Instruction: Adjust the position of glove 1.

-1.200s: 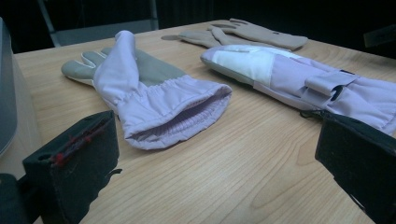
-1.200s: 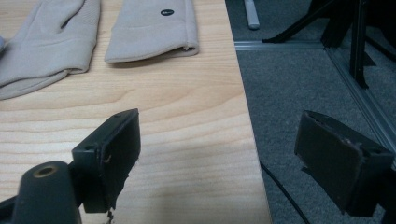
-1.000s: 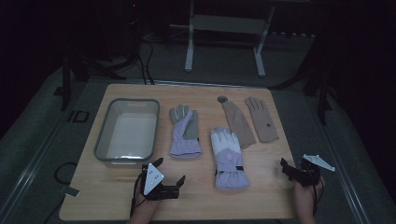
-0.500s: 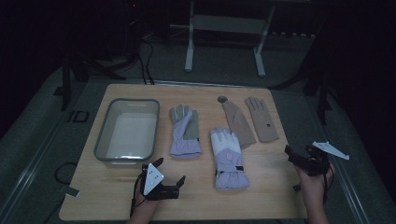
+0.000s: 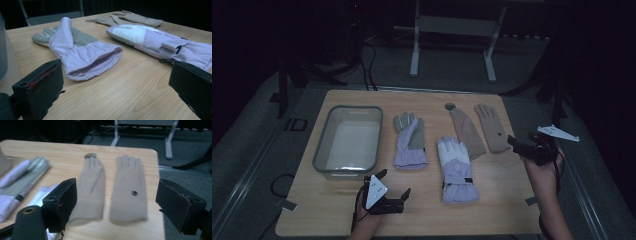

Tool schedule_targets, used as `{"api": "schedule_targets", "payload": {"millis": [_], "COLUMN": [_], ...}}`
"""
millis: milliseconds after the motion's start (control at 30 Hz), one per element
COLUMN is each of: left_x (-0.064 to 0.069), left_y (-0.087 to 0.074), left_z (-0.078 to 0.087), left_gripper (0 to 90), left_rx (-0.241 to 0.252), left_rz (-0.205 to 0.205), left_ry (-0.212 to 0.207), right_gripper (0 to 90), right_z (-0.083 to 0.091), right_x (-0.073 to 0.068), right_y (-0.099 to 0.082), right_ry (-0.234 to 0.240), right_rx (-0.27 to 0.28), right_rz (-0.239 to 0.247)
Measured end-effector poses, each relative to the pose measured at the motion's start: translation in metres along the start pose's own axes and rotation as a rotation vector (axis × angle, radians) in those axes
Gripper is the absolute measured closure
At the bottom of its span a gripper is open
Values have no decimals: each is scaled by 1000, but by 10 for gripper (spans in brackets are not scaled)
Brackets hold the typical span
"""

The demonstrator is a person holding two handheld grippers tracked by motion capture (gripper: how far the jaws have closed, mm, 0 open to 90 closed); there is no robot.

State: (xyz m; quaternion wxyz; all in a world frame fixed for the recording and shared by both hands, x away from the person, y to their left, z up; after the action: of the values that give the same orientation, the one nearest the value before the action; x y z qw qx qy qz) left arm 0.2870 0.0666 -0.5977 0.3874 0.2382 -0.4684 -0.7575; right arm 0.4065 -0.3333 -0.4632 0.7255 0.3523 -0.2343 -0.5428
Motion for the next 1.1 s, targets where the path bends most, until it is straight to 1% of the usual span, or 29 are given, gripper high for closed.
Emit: {"api": "schedule_targets", "payload": {"millis": [67,167,333,500,700,933,1000,1100], "left_x": [0,0,0,0,0,1,1,1], "left_y": [0,0,0,0,0,0,0,0], "left_z": [0,0,0,0,0,0,0,0], "left_gripper": [0,0,0,0,0,0,0,0], "left_rx": [0,0,2,2,2,1,2,4], "left_rz": [3,3,0,-2,-4,-7,-7,-7], "left_ry": [0,-3,-5,-5,-7,-10,-10,-13], "right_gripper": [185,185,185,192,194,195,217,225], "right_z": [-2,-6,-15,-23,-36,-51,-57,-65], "right_x": [-12,-25,-49,-71,-98,-125,-134,-148], "right_y": [10,18,30,38,47,53,54,54], "right_ry": [23,34,79,115,142,173,180,196], "right_rx": [-6,-19,-24,-34,-62,-75,-83,-95], "right_rz": [27,65,101,136,186,230,243,269]}}
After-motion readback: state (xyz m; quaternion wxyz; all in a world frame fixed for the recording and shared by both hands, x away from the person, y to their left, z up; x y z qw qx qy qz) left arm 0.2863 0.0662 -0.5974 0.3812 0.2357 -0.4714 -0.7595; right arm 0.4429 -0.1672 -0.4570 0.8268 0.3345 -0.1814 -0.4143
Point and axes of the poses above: each handheld gripper's, and its own axes: z roughly backward along the jaws, y roughly out of its top, x roughly to its right, the point moved 7 cm from there along -z, roughly forward along the jaws, and after that the axes turned 12 degrees about -x, right-handed, at the moved point
